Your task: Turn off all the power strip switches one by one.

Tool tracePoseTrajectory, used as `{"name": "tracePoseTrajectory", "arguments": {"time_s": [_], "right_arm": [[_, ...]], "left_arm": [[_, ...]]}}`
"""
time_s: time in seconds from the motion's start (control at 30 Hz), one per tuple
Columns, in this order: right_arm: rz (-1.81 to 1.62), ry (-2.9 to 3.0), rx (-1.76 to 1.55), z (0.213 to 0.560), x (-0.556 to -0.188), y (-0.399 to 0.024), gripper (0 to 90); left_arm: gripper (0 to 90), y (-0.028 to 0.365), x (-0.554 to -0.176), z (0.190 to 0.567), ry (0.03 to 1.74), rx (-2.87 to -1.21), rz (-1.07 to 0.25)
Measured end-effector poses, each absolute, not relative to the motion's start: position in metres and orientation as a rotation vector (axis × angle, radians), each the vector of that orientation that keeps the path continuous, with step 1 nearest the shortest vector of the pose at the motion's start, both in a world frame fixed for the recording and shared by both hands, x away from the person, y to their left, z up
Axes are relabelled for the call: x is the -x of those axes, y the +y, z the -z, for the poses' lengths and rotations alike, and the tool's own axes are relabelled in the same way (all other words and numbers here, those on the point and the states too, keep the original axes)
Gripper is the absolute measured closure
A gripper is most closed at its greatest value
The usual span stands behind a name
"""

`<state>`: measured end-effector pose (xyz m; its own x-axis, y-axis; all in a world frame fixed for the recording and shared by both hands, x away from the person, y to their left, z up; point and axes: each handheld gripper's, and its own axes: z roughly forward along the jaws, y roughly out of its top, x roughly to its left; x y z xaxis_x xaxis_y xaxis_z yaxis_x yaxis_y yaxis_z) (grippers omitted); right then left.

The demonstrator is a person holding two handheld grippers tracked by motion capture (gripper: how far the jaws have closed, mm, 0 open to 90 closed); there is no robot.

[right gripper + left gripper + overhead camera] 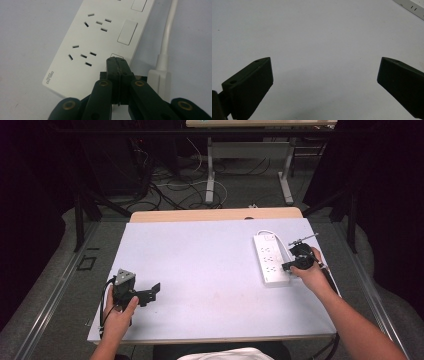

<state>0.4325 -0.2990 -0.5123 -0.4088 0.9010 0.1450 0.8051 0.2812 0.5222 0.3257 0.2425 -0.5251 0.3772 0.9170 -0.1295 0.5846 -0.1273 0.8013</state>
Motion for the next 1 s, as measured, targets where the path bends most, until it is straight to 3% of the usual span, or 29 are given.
{"name": "tracePoseTrajectory", "arguments": {"time_s": [1.0], "right_arm": [[-0.848,2.366,-1.573,0.5171,-0.4282,-0.3035,90.0]], "left_arm": [[0.3,0.2419,-0.3257,0.5258,1.309,-1.82,-0.513]]}}
